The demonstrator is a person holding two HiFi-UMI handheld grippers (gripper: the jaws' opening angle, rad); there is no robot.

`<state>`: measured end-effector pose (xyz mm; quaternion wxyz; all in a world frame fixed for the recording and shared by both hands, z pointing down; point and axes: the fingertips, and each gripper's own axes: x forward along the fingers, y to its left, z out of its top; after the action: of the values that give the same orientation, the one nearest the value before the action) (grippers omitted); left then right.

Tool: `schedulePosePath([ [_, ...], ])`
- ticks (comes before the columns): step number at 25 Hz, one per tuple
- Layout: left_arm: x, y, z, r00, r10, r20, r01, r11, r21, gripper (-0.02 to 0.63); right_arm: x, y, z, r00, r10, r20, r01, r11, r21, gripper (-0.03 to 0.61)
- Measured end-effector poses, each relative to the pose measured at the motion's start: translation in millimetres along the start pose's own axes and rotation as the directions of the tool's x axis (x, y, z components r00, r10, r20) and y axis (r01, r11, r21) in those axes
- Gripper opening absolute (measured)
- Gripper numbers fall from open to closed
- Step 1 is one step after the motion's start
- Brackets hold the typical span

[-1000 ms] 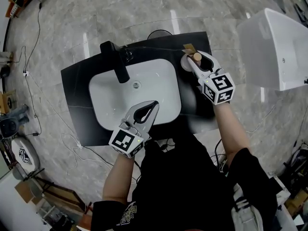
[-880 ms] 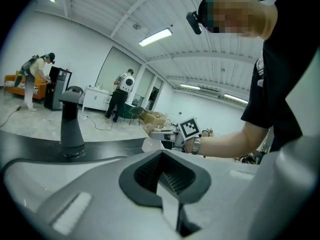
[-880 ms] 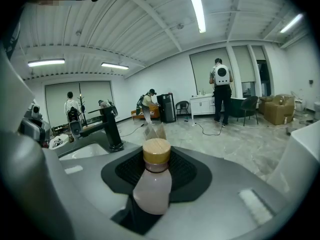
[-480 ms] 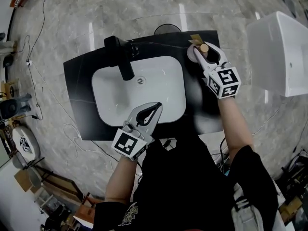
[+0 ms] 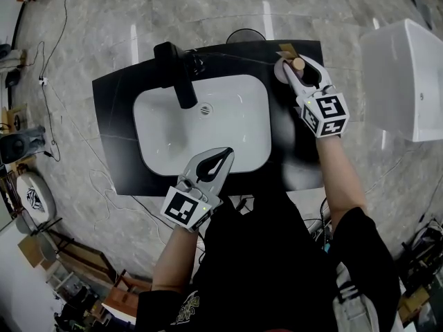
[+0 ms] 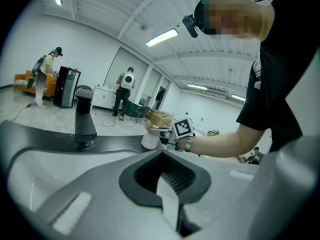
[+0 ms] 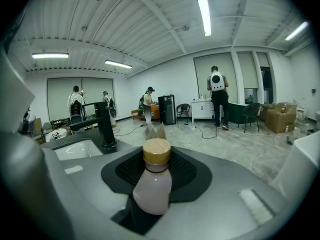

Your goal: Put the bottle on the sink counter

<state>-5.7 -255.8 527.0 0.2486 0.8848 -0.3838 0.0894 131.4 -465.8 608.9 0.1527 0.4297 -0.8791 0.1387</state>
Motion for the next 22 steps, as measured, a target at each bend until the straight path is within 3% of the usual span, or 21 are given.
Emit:
schedulePosePath([
  [22,-33.6,-10.7,-12.0,1.000,0.030,0.007,-0.030,1.000,-0.009,0.000,-9.8,4.5,-8.3,0.998,-0.057,-0.006,0.057,0.998,-0.035,0.187],
])
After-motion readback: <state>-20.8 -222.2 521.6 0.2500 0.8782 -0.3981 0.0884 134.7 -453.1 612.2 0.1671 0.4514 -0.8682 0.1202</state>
